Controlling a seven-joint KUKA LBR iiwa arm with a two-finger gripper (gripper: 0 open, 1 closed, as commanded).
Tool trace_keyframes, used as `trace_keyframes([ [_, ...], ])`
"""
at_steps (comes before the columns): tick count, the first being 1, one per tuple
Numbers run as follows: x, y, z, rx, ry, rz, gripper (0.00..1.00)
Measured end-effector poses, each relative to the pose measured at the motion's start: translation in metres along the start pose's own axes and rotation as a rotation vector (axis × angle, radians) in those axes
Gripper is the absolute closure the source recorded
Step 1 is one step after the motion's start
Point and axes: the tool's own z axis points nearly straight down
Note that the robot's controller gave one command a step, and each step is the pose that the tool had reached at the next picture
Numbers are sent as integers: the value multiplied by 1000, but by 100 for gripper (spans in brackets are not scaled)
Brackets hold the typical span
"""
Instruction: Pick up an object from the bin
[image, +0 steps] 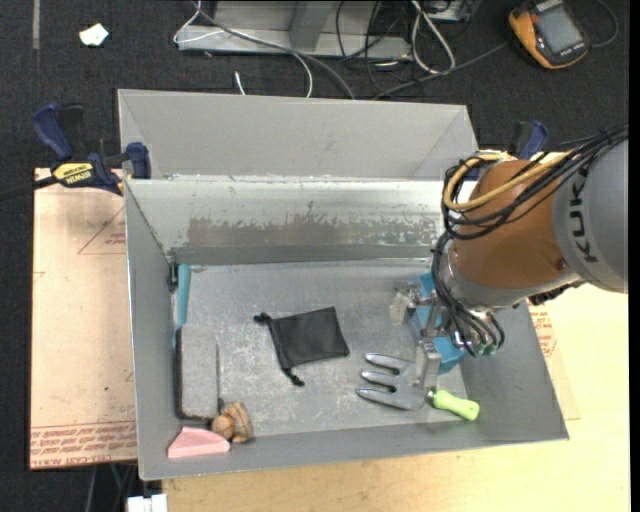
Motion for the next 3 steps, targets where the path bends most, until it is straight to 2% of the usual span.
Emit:
trace_keyframes([
  [1,0,0,0,0,0,0,0],
  [2,26,37,37,-1,-3,49,0],
  [3,24,57,63,-1,-9,109,0],
])
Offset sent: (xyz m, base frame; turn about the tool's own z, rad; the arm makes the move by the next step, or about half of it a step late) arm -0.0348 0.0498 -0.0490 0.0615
